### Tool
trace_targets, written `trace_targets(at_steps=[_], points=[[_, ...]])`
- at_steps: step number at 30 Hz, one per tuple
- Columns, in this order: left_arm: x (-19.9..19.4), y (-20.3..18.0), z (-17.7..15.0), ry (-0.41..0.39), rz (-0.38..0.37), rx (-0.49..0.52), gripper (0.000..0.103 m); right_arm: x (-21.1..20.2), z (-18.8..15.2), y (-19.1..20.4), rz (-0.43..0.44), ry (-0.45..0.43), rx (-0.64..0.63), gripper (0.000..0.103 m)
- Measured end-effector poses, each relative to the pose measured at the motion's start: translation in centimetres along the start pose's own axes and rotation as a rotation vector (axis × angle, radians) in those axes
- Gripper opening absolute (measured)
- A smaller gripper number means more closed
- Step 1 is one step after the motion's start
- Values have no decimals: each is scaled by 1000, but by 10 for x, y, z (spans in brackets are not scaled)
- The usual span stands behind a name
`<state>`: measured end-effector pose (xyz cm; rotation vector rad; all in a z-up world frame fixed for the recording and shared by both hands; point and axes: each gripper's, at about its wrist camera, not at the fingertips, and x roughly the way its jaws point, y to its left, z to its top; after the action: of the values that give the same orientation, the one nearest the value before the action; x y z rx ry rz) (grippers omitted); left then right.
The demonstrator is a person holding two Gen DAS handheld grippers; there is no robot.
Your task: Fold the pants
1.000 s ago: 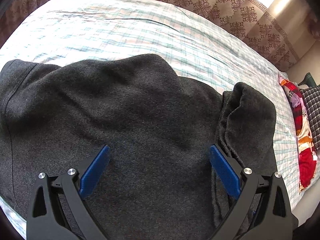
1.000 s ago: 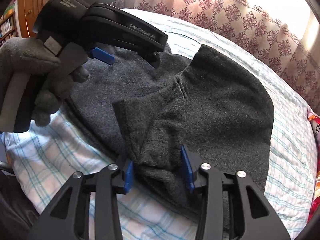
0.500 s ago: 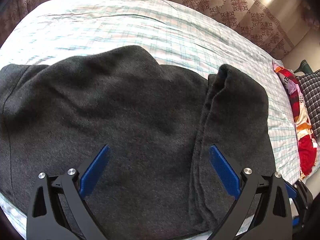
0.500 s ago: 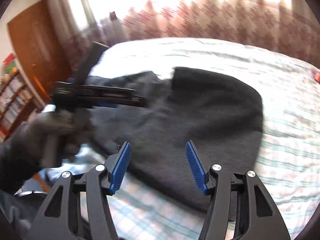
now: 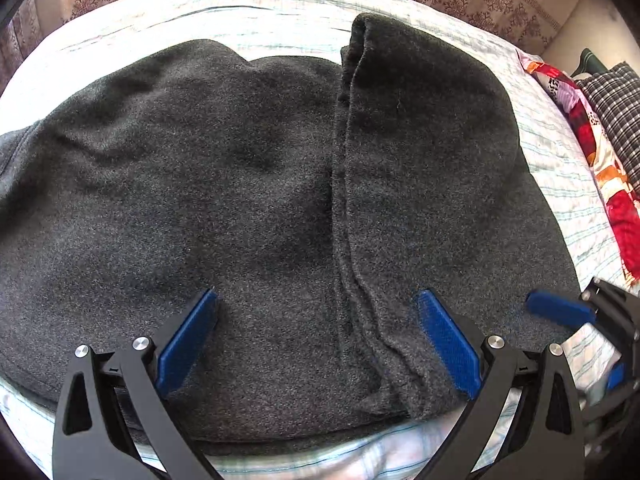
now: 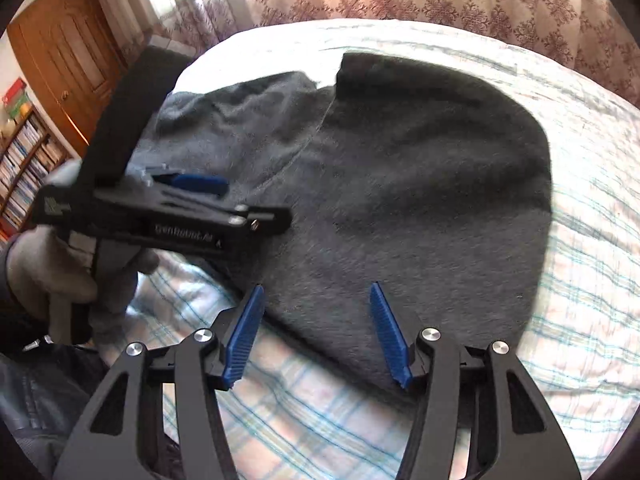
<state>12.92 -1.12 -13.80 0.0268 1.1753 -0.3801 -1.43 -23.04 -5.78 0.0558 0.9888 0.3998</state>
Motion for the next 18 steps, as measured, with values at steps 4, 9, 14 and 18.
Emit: trace_targets(at_steps=[4,9,14,18], points=[[1,-4,0,18,-60,24,101,-22,16,-23,-39,-74,52,56],[5,-8,-1,42,-189,9,100,-22,40,-33,-66,-119,79,56],[5,6,-3,22,-286,-89,86,-18,48,-43,-39,-121,129,56],[6,19,-8,54,-383,-166,54,-2,83,-51,2,-136,111,56]])
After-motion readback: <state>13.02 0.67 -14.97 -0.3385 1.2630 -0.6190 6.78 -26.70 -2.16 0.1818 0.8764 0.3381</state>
